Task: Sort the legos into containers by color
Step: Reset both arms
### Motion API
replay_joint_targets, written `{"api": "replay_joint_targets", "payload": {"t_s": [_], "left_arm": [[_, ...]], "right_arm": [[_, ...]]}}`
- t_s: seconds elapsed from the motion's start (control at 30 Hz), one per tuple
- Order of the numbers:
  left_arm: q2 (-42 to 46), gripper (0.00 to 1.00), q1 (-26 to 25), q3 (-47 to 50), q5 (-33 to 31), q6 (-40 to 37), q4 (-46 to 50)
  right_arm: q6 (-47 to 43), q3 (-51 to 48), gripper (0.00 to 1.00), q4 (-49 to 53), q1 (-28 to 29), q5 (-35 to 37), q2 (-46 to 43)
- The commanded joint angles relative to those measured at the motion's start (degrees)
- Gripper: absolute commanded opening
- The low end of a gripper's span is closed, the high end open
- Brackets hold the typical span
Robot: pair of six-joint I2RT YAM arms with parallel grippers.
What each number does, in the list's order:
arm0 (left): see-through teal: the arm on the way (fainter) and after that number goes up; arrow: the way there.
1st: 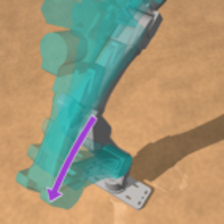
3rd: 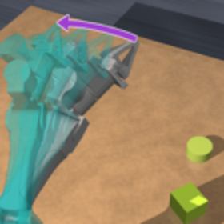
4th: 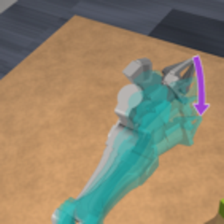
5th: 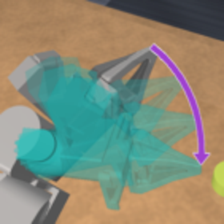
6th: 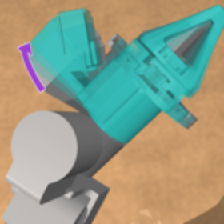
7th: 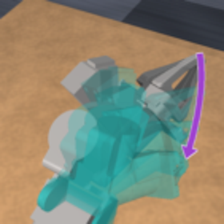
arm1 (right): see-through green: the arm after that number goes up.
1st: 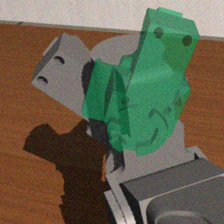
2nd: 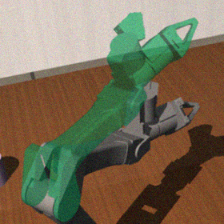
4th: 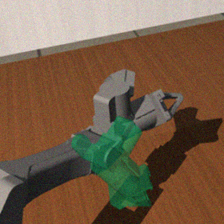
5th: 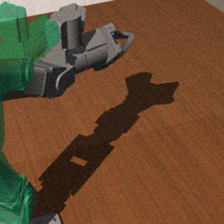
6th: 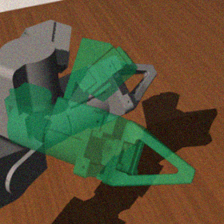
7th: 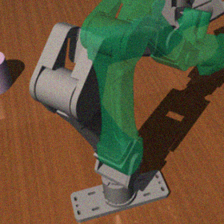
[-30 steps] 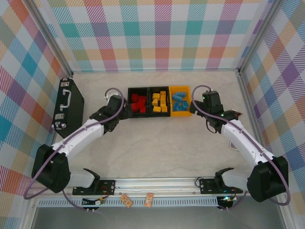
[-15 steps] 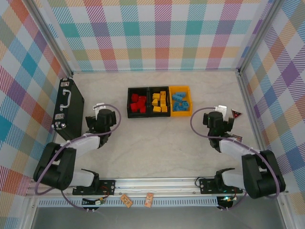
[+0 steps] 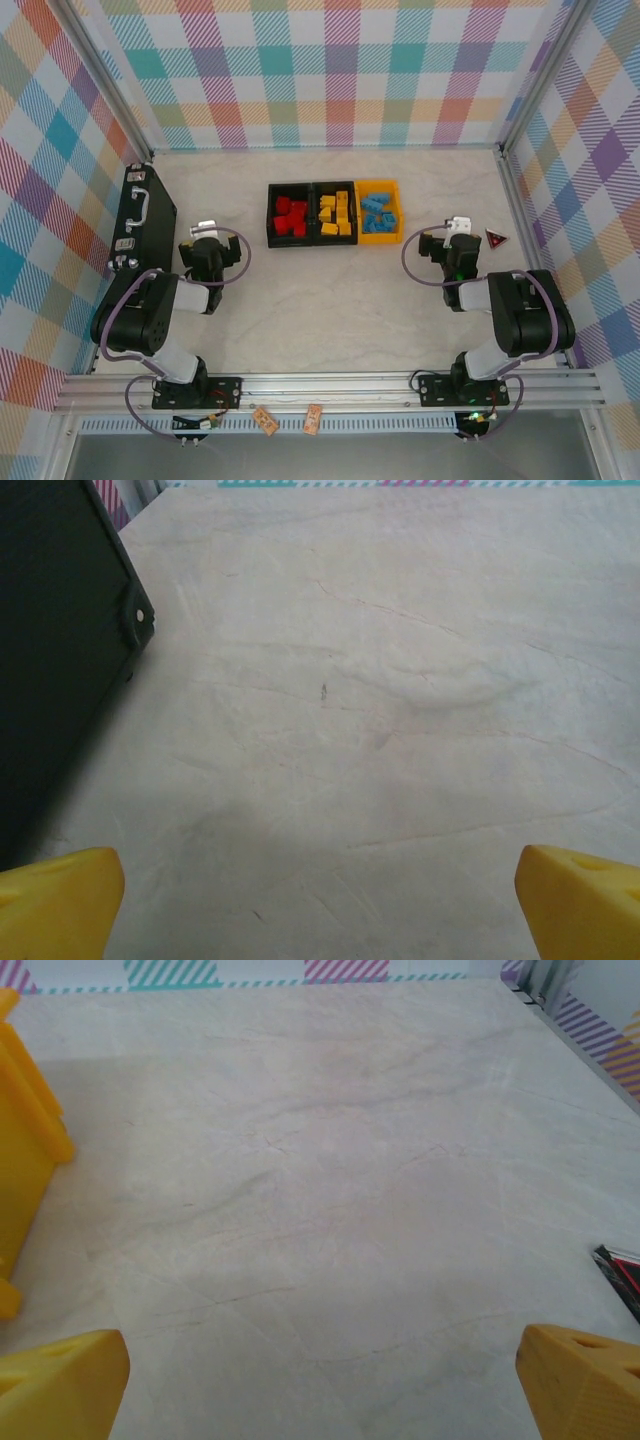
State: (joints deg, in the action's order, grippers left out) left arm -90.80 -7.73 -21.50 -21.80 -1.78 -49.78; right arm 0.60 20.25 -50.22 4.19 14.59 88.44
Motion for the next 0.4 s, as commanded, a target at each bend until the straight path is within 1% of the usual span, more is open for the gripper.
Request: {"api": "replay_joint_targets", "payload": {"t_s": [0.0, 0.03, 0.1, 0.13, 0.17, 0.2, 0.37], "left_arm": [[-0.1, 1.0, -0.14, -0.56, 1.7, 0.42, -3.42], [0.26, 1.0, -0.1, -0.87, 1.89, 0.76, -2.1], [0.06, 0.99, 0.04, -0.83, 2.15, 0.73, -2.47], [0.18, 0.99, 0.08, -0.92, 2.27, 0.86, -2.03], [0.13, 0.99, 0.15, -1.0, 2.37, 0.84, -2.11], [0.11, 1.0, 0.21, -1.02, 2.46, 0.83, -2.04], [0.17, 1.0, 0.25, -0.96, 2.47, 0.97, -2.08]], "right_arm": [[-0.28, 1.13, 0.99, -2.9, 0.02, -3.82, 0.1], [-0.25, 0.77, 0.99, -2.54, 0.03, -3.59, -0.48], [-0.17, 1.47, 0.99, -1.87, 0.03, -4.12, 0.06], [0.2, 2.1, 0.99, -0.26, -0.53, -5.66, -0.04], [0.81, 3.18, 0.99, 1.88, -2.26, -9.41, -0.11], [0.9, 3.26, 0.99, 2.44, -2.9, -10.43, -0.2], [0.87, 2.95, 0.99, 1.67, -2.91, -10.32, -0.36]]}}
